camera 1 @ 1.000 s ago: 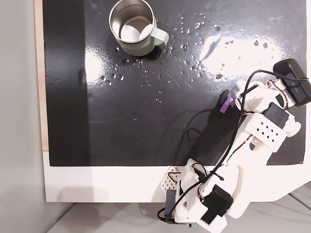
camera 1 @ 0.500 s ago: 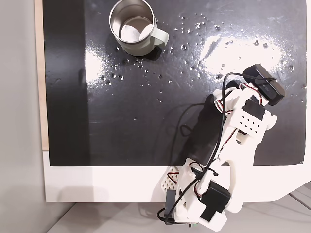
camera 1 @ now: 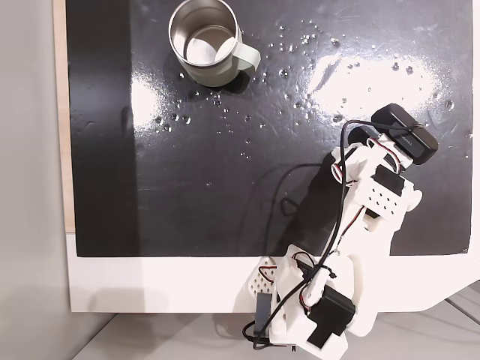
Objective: Grasp a pengrip and put it in the cup.
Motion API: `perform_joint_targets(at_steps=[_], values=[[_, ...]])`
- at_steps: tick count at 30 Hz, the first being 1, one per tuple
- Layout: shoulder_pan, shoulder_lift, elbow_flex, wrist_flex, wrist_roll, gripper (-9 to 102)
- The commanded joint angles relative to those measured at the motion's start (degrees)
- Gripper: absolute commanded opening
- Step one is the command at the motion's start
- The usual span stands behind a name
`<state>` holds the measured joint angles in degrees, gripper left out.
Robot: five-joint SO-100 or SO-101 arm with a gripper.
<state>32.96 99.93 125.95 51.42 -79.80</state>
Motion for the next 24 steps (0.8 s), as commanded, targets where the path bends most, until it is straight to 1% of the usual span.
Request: perform_joint_targets(at_steps=[1,6,11,16,20,24], values=[[0.97,-0.26,0.00,-2.90,-0.70,10],[1.32,-0.44,0.09,-2.99,-0.88,0],[1.67,1.05,0.00,-3.16,-0.88,0],[0.00,8.53,-0.09,-1.93,1.32,0],[-4.31,17.05,-1.23,3.52,6.24,0],[-10.90,26.02,-0.26,9.32,11.34,0]])
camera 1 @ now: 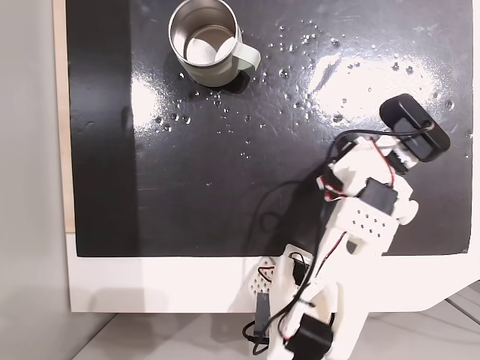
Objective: Grasp a pengrip and put it in the cup.
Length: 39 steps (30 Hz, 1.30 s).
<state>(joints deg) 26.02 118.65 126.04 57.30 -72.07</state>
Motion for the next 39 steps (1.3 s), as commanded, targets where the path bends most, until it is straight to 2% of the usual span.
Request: perform_joint_targets(at_steps=[1,7,14,22,34,39], values=[[-5.89,9.49,0.26,4.66,4.57,0],[-16.96,21.71,3.78,11.34,12.83,0],[-26.54,22.50,0.70,15.56,24.52,0],[-35.24,8.96,-14.94,18.90,38.41,0],[-58.01,-10.20,-36.91,27.51,51.59,0],[-59.41,-17.93,-48.69,30.85,56.43,0]])
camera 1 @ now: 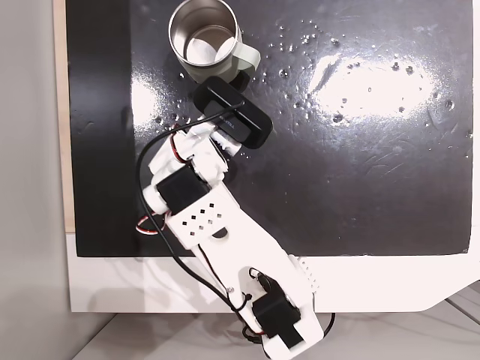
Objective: Grasp a pengrip and put it in the cup.
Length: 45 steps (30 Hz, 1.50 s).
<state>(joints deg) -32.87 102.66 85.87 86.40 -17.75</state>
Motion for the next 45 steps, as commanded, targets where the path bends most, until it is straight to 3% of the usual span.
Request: perform_joint_targets(at_steps=[1,20,31,45], values=[[-0.26,-3.16,-11.25,2.37,2.72,0],[11.78,-34.19,-72.60,15.73,16.52,0],[17.05,-38.94,-74.79,6.24,26.63,0],[17.40,-47.72,-84.46,4.13,26.28,0]])
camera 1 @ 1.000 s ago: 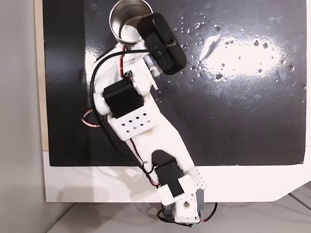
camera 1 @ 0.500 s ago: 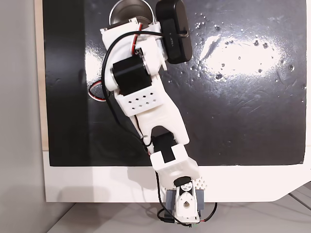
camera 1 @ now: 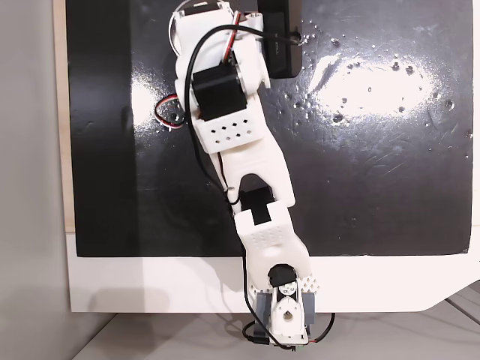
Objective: Grasp a pengrip and put it in the cup.
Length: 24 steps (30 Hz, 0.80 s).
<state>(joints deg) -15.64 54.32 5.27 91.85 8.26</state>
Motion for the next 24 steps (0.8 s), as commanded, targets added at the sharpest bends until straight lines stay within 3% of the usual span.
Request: perform_joint_targets(at_steps=[1,6,10,12,24], values=[[0.18,0.62,-3.87,-1.32,0.09,0],[-0.09,0.35,-3.87,-0.62,-1.67,2],[-1.85,-1.85,-6.24,2.02,-9.40,32],[-2.11,-5.54,-13.27,4.92,-10.28,36],[-1.14,-7.73,-17.49,6.86,-10.72,36]])
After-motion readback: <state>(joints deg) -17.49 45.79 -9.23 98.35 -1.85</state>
